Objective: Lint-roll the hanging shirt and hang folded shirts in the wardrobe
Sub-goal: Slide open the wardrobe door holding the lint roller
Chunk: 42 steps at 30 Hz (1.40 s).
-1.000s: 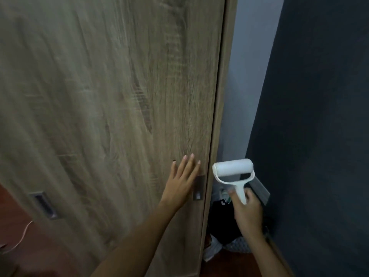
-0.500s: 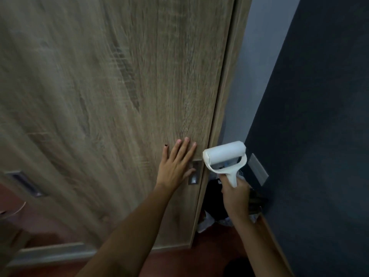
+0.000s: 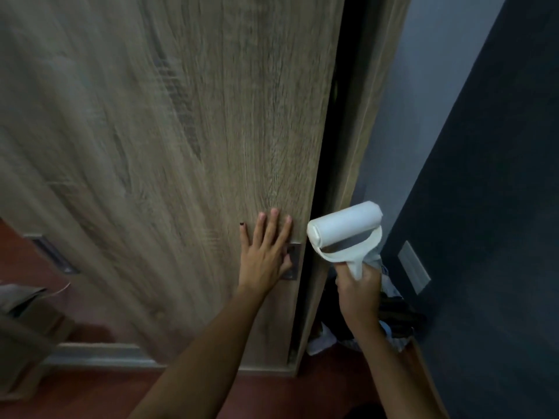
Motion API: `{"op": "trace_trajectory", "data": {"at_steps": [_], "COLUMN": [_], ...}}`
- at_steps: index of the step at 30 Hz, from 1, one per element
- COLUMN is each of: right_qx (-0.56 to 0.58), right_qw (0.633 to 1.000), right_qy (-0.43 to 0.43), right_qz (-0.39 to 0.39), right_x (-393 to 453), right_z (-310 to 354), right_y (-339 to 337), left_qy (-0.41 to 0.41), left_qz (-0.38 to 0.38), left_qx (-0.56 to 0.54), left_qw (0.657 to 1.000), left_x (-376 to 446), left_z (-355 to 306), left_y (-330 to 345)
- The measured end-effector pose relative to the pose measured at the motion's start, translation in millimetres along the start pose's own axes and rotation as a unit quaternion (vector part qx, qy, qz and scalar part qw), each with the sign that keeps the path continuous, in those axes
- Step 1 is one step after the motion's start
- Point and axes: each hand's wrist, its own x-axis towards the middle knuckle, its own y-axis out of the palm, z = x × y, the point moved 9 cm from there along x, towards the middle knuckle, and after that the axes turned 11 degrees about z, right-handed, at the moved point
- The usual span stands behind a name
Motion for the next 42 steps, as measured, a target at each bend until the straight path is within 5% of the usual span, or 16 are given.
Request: {"op": "trace_trajectory", "data": {"at_steps": [11,17,27,42], "right_qx": [-0.036,-0.086,-0.179,-0.189], "right_qw": [0.976,0.960,0.960,0.946], "right_qy": [0.068,0.138,0.060,0.066], "right_qz": [0.205,0.228,0.209,0.253], "right_x": [-25,-28,-42,-50], "right_z": [-6,-26,6,1], "right_y": [93,145,239,314], "left_qy": [-0.070,-0.108,-0.188,-0.232], "left_qz": [0.028,0.029,-0.043,-0.014], "left_qx": [0.012,0.014,-0.052,-0.037], "left_qw": [0.997,0.994,0.980,0.972], "left_x": [-36,-60,-50,-77], "left_z": [110,182,274,388], "left_y": [-12,-22,-71,-76]}}
